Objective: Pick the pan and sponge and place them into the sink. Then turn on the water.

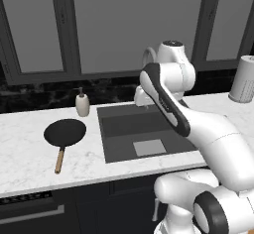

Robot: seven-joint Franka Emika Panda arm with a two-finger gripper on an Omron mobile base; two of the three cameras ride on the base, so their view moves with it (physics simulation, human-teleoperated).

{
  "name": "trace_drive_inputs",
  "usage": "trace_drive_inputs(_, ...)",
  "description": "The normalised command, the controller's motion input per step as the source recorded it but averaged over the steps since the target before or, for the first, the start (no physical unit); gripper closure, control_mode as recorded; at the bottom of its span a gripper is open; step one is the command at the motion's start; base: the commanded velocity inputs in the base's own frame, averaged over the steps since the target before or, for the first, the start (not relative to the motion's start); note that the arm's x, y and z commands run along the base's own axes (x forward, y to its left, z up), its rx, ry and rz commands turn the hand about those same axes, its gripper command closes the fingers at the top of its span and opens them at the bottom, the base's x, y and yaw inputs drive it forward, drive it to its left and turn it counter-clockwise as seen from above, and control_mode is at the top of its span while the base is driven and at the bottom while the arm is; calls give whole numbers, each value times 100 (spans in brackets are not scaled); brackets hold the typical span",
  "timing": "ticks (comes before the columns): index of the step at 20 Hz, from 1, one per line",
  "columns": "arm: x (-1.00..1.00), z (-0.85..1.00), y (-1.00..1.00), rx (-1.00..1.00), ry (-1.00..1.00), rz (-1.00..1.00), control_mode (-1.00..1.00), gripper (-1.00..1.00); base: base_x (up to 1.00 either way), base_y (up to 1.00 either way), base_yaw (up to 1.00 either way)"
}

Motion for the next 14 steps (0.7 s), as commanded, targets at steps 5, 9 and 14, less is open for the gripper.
trace_drive_inputs(5, 0, -18, 100, 0, 17, 0, -100, -100, 0, 0, 0)
trace_drive_inputs(9, 7, -42, 100, 0, 16, 0, -100, -100, 0, 0, 0)
trace_drive_inputs(14, 1, -33, 92, 0, 22, 0, -100, -100, 0, 0, 0)
